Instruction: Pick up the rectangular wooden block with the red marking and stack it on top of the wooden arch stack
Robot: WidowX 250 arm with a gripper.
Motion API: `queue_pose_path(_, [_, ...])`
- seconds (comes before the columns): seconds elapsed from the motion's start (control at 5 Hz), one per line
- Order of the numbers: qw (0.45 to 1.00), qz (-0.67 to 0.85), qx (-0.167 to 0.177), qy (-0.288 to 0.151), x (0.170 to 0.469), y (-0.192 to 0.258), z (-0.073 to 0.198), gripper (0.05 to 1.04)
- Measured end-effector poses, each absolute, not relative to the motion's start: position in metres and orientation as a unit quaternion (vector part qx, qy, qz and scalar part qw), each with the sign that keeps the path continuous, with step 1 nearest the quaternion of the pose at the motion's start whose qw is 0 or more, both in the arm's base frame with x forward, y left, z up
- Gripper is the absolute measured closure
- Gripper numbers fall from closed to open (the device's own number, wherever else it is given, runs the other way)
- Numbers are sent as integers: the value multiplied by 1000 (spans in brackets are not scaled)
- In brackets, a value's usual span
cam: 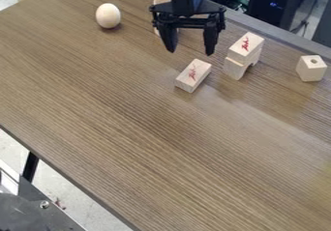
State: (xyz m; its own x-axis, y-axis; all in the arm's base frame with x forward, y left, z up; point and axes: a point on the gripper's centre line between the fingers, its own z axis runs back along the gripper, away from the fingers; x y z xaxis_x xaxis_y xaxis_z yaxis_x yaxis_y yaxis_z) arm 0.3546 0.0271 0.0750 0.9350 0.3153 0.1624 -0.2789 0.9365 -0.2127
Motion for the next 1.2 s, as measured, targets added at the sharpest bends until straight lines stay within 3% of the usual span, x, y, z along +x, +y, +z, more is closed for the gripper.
queue_pose_path(0.4, [981, 156, -92, -75, 347, 27, 56, 84])
queue_pose_path(0.8, [981, 144, -100, -79, 345, 24, 51, 84])
queue_pose_path(1.2, [987, 102, -84, -87, 353, 16, 26, 84])
